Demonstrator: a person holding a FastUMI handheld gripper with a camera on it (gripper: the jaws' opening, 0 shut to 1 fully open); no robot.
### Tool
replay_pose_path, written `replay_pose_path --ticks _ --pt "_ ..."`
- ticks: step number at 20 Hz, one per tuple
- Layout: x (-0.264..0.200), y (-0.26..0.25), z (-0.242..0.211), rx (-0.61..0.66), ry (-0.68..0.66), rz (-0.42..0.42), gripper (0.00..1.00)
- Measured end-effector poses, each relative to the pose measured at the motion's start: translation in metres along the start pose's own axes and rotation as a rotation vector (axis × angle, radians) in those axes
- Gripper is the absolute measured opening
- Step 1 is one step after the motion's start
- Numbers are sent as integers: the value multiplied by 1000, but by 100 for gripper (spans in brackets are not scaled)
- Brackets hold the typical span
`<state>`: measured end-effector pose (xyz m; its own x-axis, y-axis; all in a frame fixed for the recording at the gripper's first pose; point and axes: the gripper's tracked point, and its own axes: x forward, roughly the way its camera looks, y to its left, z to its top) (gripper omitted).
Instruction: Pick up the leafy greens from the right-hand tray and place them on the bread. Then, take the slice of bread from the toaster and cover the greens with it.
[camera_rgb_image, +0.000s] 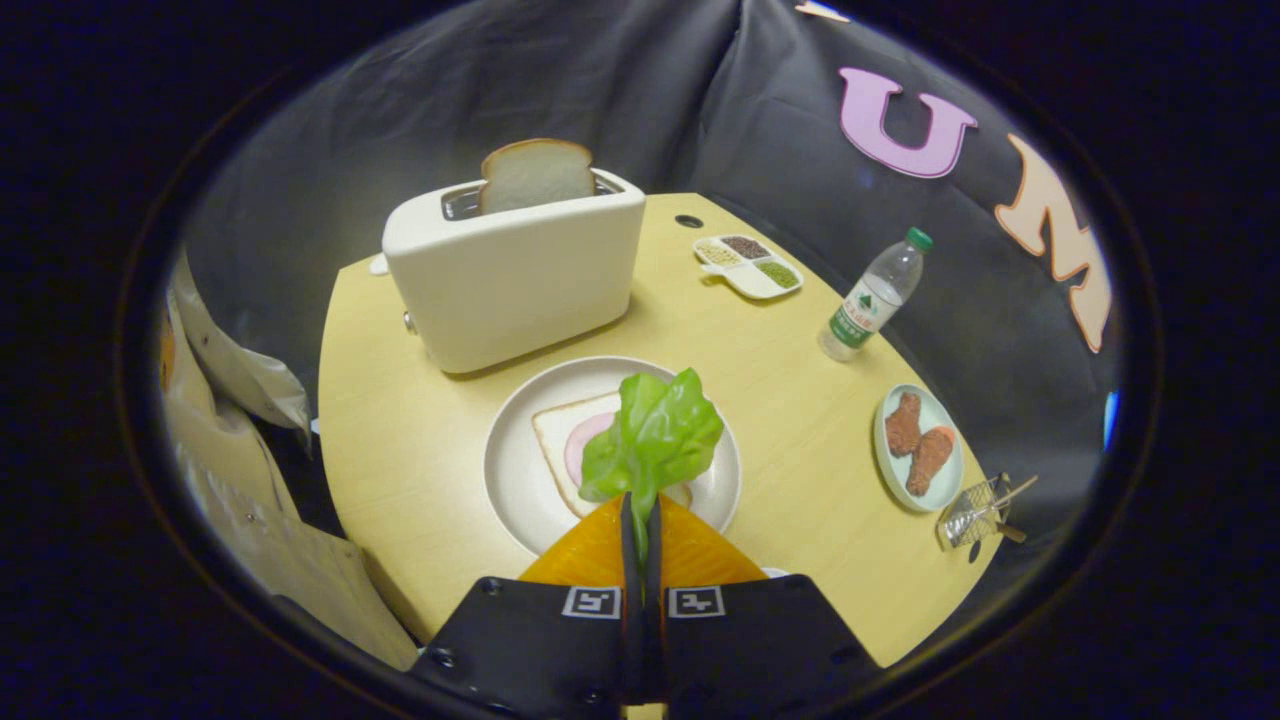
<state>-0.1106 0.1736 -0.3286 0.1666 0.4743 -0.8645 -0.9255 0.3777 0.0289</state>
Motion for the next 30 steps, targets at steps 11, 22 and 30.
replay_pose_path --ticks 11,22,30 --pt "44 32 17 -18 21 94 5" --pt "71 15 -4 -29 94 65 29" --pt "69 9 -4 -12 87 47 71"
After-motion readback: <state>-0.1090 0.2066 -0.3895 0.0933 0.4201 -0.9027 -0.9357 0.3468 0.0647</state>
